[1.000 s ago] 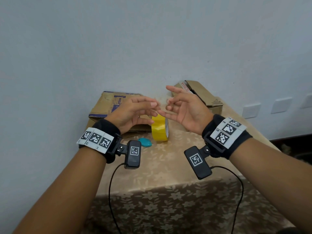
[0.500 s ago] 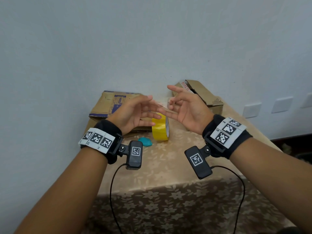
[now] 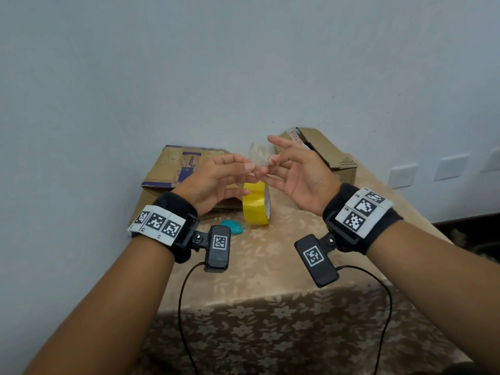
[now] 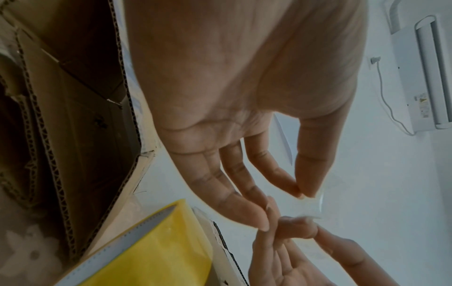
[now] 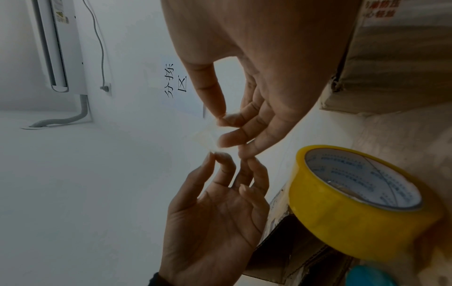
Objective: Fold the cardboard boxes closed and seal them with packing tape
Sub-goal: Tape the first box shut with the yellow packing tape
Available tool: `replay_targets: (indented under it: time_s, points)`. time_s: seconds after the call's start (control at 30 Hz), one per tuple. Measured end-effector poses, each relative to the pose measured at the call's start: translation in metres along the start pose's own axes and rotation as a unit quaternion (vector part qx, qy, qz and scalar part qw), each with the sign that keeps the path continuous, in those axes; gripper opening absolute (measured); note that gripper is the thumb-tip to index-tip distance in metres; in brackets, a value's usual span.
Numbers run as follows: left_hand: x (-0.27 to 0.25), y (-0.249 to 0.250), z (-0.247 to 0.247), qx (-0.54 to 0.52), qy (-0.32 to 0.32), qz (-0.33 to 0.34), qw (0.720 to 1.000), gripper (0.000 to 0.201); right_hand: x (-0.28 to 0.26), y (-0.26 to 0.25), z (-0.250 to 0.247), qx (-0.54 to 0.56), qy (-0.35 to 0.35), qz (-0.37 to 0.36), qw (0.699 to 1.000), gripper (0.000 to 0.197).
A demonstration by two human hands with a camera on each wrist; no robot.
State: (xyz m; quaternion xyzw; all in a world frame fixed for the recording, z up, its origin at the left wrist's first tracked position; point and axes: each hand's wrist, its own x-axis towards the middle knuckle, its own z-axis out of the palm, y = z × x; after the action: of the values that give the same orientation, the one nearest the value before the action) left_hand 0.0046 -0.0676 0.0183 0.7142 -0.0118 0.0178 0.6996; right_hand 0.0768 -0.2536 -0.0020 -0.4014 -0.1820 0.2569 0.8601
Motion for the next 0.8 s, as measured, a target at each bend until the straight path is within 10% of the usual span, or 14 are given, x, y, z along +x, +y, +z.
replay_targets:
  time_s: [0.63, 0.8]
  points:
    - [-0.0002, 0.0004, -0.0004, 0.042, 0.066, 0.026, 0.997, 0.006, -0.0003, 0.0014, -0.0004, -0.019, -0.002, 0.005, 1.000, 0.051]
    - [-0.0003, -0.0019, -0.0023, 0.287, 0.168, 0.159, 0.930, 0.007, 0.0015, 0.0011, -0.0023, -0.008, 0.011, 0.010, 1.000, 0.055]
